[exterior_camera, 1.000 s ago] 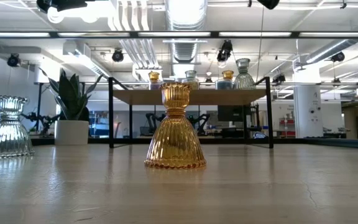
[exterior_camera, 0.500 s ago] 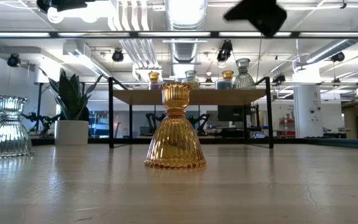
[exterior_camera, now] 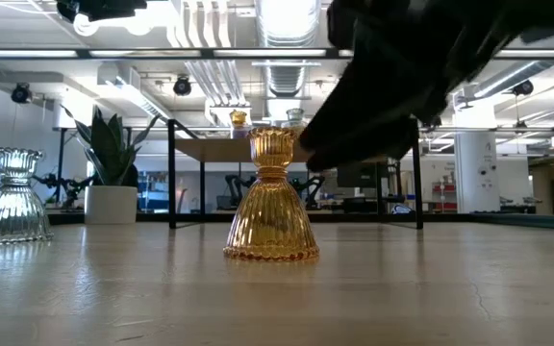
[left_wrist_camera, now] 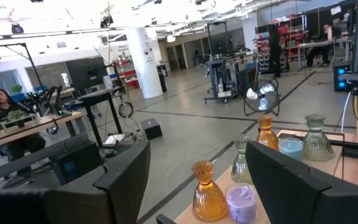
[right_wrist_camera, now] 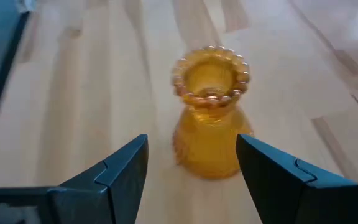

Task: Pick & Place candle stick holders
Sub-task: Put the brown glass candle holder on the shelf

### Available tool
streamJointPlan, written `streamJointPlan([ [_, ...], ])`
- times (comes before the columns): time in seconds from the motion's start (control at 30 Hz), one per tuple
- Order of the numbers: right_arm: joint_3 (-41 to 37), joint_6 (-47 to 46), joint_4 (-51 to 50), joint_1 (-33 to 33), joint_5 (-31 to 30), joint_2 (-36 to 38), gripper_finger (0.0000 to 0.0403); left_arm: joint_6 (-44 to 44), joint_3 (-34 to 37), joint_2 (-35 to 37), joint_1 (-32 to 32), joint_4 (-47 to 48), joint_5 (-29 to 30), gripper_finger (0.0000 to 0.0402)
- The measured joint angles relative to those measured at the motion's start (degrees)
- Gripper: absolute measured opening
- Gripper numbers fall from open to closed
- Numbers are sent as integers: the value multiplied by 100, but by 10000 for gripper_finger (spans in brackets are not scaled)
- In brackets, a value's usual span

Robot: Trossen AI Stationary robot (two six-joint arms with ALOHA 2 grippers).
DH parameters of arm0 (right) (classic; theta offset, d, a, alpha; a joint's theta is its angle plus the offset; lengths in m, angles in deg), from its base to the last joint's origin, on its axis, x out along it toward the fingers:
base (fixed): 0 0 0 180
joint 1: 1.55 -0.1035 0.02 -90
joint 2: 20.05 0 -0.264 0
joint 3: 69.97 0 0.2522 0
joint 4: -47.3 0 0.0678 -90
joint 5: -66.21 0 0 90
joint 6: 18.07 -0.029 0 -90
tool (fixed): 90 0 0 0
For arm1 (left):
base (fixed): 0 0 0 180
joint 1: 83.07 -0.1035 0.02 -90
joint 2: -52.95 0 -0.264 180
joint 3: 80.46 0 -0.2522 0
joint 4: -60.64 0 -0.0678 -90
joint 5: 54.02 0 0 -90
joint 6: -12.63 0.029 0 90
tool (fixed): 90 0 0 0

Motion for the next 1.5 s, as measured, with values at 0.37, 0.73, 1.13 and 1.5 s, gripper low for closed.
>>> streamJointPlan([
  [0.37, 255, 78, 998, 277, -136, -860, 233, -7, 0, 0, 0, 73, 0, 268],
  [0.73, 828, 704, 1111, 436, -83, -1211, 225, 19, 0, -22, 2, 143, 22, 268],
  [1.13, 862, 748, 533, 738, -50, -835, 123, 151, 0, -22, 0, 140, 26, 268],
  [1.5, 1341, 246, -1660, 1637, -615, 921, 123, 146, 0, -22, -2, 95, 36, 268],
])
